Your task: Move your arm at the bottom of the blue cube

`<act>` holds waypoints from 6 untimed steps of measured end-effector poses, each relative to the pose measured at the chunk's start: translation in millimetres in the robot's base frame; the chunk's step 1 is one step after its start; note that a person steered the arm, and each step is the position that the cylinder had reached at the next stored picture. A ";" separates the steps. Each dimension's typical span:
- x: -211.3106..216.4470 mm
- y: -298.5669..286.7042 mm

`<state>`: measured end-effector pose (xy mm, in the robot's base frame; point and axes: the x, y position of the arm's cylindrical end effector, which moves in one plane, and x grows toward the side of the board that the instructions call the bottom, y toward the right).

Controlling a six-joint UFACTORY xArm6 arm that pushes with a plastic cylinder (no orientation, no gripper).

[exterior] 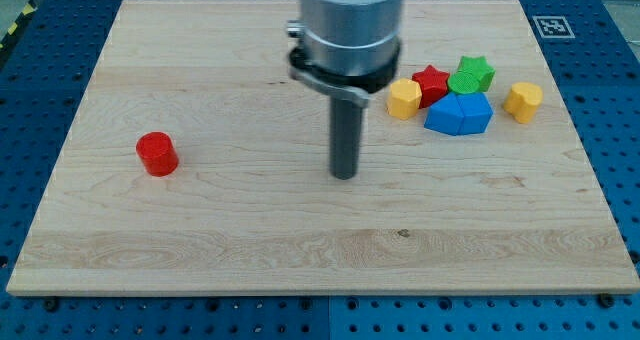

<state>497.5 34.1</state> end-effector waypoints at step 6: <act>-15.8 154.0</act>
